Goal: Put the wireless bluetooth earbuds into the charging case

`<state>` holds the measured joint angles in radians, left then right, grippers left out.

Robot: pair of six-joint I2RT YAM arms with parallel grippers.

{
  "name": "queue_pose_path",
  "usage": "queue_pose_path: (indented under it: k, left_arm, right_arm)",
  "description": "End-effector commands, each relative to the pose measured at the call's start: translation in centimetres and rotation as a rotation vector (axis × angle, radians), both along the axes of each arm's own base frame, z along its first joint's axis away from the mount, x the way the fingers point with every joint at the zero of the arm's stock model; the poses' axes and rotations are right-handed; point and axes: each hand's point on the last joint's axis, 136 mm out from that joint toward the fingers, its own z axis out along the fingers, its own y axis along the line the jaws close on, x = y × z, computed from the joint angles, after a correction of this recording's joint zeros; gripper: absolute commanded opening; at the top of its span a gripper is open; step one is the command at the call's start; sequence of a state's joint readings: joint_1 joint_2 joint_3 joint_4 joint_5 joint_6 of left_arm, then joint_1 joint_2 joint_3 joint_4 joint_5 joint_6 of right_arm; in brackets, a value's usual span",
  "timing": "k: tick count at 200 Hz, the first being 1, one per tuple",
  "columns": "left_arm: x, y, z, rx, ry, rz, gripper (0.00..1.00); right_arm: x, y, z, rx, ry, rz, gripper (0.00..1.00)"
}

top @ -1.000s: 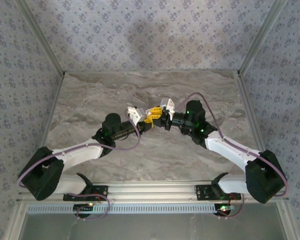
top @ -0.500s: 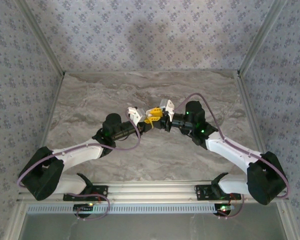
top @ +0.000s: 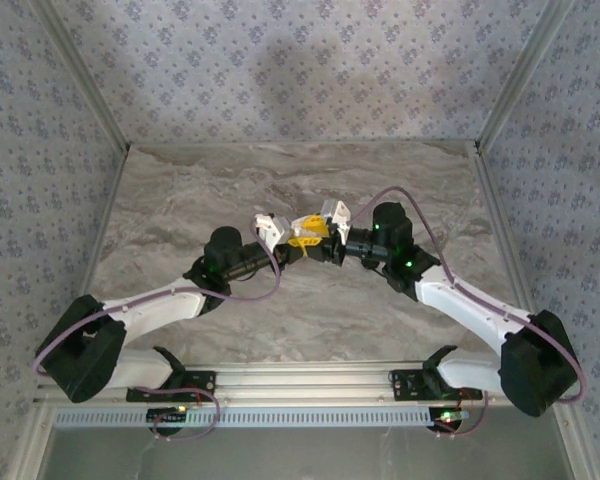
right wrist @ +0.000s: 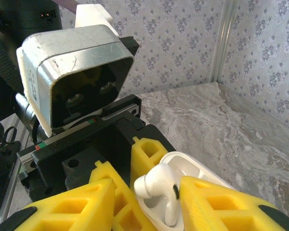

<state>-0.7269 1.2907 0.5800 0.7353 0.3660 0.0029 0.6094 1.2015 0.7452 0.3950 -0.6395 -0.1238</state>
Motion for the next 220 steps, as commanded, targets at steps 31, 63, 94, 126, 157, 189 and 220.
queue_pose_path:
  k: [31, 63, 94, 126, 157, 189, 220]
  left_arm:
    - [0.2, 0.7, 3.4, -0.042, -0.106, 0.043, 0.11]
    - [0.4, 0.9, 2.7, -0.006, -0.108, 0.056, 0.11]
    - [0.6, 1.1, 1.8, 0.043, -0.114, 0.070, 0.11]
    - [1.0, 1.6, 1.1, 0.101, -0.128, 0.107, 0.11]
    - [1.0, 1.8, 0.8, 0.117, -0.124, 0.111, 0.11]
    - [0.9, 1.8, 1.1, 0.105, -0.123, 0.106, 0.11]
    - [0.9, 1.7, 0.7, 0.116, -0.117, 0.103, 0.11]
  right_arm:
    - [-0.5, -0.6, 3.2, 0.034, -0.021, -0.008, 0.44]
    - [-0.8, -1.1, 4.4, 0.052, -0.003, -0.018, 0.45]
    - [0.0, -1.8, 4.5, 0.027, 0.171, -0.088, 0.47]
    - [1.1, -2.8, 3.0, -0.028, 0.438, -0.244, 0.49]
    - [1.3, -3.6, 1.0, -0.108, 0.575, -0.385, 0.61]
    - [1.4, -3.5, 0.2, -0.137, 0.607, -0.426, 0.67]
    - [1.0, -3.0, 1.4, -0.128, 0.602, -0.378, 0.55]
